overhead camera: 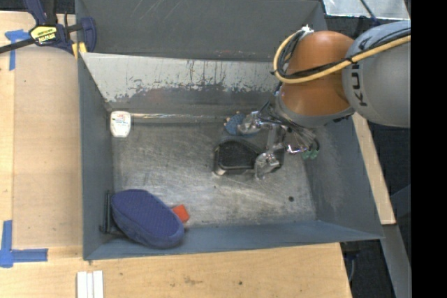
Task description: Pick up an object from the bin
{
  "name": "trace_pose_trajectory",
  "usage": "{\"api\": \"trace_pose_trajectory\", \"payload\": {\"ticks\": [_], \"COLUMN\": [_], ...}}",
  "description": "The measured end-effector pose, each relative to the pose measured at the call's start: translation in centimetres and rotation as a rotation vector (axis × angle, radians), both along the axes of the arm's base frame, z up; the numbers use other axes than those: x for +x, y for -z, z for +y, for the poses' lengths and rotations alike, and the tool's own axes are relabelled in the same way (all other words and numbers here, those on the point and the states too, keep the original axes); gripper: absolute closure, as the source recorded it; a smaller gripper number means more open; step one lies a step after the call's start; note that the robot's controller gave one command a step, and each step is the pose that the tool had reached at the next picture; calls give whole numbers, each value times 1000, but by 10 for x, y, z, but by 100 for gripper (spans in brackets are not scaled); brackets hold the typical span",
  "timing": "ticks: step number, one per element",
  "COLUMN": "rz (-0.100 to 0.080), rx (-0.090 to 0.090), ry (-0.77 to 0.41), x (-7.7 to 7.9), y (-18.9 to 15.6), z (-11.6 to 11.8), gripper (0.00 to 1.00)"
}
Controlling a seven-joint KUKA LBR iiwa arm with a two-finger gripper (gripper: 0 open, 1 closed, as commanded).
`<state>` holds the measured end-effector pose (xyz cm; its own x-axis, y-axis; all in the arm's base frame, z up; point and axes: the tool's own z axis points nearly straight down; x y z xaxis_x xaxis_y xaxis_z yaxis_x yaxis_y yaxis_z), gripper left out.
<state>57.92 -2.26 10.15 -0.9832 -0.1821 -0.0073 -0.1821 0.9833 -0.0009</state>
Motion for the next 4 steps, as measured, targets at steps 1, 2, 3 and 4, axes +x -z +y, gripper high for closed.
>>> {"api": "trace_pose_trajectory", "payload": {"ticks": [1,2,3,4], "rz": [24,46,22,15], "rx": [0,-5,3,3], "ry": [346,736,1084,1083], "x": [2,14,13,14], "y": [3,15,23,25], "z": [-1,1,41,41], "gripper": [0,0,0,100]}}
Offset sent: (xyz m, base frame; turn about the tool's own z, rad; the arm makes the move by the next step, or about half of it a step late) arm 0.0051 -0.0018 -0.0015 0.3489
